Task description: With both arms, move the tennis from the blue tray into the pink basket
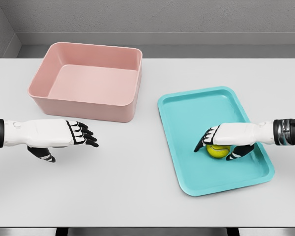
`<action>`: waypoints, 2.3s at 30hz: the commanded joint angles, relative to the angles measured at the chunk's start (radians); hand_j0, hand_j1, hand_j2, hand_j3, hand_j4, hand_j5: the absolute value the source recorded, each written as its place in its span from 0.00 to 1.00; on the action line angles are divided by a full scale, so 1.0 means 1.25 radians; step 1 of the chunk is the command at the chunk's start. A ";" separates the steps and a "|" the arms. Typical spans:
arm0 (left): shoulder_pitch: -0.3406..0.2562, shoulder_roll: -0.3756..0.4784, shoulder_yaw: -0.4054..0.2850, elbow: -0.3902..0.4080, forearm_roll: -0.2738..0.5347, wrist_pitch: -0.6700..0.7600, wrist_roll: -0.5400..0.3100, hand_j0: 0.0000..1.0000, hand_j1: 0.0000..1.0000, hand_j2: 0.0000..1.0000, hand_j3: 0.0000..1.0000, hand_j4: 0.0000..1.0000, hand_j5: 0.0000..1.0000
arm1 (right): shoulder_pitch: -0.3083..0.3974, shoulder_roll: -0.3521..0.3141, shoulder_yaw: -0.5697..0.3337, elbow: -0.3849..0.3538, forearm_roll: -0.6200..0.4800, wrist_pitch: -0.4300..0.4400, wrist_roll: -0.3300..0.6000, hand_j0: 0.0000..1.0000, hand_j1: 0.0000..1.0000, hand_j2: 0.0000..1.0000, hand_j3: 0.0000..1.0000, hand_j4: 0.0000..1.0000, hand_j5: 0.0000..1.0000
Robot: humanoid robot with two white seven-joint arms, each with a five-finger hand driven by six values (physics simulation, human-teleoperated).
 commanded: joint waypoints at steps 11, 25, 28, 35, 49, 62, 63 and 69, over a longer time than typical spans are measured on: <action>0.000 0.001 -0.001 0.000 0.003 0.002 0.000 1.00 1.00 1.00 1.00 1.00 1.00 | 0.000 -0.001 -0.001 0.020 0.010 0.002 0.001 0.67 0.67 0.67 0.67 0.67 0.67; 0.006 0.001 0.000 0.001 0.003 0.002 0.000 1.00 1.00 1.00 1.00 1.00 1.00 | -0.007 -0.001 -0.006 0.023 0.012 0.002 0.003 0.51 0.51 0.51 0.51 0.51 0.51; 0.006 0.001 0.000 0.001 0.003 0.002 0.000 1.00 1.00 1.00 1.00 1.00 1.00 | -0.012 -0.001 -0.008 0.018 0.011 0.002 0.003 0.51 0.51 0.51 0.51 0.51 0.51; 0.006 0.001 0.000 0.001 0.002 0.002 0.000 1.00 1.00 1.00 1.00 1.00 1.00 | -0.045 0.000 -0.011 -0.019 0.011 0.002 0.003 0.51 0.51 0.51 0.51 0.51 0.51; 0.006 0.001 0.000 0.001 0.002 0.002 0.000 1.00 1.00 1.00 1.00 1.00 1.00 | -0.120 0.087 -0.011 -0.080 0.010 0.002 0.023 0.50 0.50 0.50 0.50 0.50 0.50; 0.011 0.002 0.000 0.002 0.002 0.002 0.000 1.00 1.00 1.00 1.00 1.00 1.00 | -0.148 0.230 -0.002 -0.075 0.009 0.002 0.055 0.50 0.50 0.50 0.50 0.50 0.50; 0.011 0.002 0.000 0.002 0.002 0.002 0.000 1.00 1.00 1.00 1.00 1.00 1.00 | -0.148 0.238 -0.001 -0.074 0.010 0.002 0.057 0.50 0.50 0.50 0.50 0.50 0.50; 0.011 0.002 0.000 0.002 0.002 0.002 0.000 1.00 1.00 1.00 1.00 1.00 1.00 | -0.142 0.302 0.001 -0.032 0.011 0.002 0.062 0.50 0.50 0.50 0.50 0.50 0.50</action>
